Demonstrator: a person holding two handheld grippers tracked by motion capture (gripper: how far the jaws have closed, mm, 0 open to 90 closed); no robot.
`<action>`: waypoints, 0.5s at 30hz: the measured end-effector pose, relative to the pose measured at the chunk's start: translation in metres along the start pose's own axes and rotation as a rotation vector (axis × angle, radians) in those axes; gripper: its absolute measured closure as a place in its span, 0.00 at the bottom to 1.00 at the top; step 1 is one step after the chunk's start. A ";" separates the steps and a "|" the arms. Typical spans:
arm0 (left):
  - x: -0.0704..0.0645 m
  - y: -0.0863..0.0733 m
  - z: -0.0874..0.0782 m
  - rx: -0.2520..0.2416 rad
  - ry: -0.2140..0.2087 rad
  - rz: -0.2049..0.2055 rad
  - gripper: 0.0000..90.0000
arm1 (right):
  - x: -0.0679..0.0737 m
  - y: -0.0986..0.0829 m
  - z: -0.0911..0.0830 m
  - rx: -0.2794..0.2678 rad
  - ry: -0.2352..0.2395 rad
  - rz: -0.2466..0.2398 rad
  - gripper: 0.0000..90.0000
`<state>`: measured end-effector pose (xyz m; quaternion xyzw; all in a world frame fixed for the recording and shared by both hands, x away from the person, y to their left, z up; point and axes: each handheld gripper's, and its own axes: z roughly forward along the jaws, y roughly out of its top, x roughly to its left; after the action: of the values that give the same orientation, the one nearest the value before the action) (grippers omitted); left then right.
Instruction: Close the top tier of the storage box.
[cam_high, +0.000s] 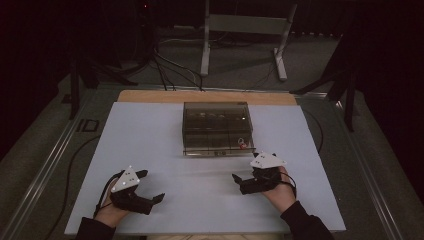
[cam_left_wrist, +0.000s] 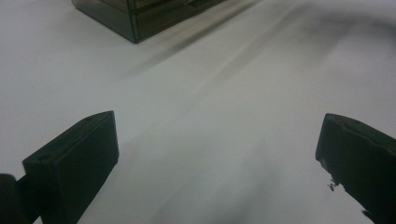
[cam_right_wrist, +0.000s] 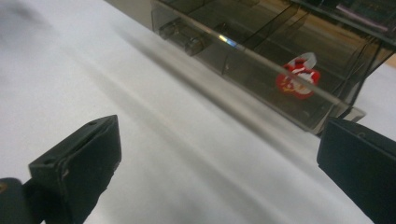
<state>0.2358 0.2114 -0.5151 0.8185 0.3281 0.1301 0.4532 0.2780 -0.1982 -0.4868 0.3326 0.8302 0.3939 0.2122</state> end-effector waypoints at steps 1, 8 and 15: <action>0.000 0.000 0.000 0.001 0.000 0.001 0.00 | 0.000 0.000 0.001 0.007 0.000 -0.004 0.00; 0.000 0.000 0.000 0.001 -0.002 0.000 0.00 | 0.002 -0.002 0.005 0.032 0.013 -0.014 0.00; 0.000 0.000 0.000 0.000 -0.002 -0.001 0.00 | 0.002 -0.003 0.007 0.040 0.007 -0.005 0.07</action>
<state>0.2360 0.2112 -0.5153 0.8186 0.3279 0.1292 0.4535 0.2797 -0.1951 -0.4933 0.3333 0.8396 0.3777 0.2035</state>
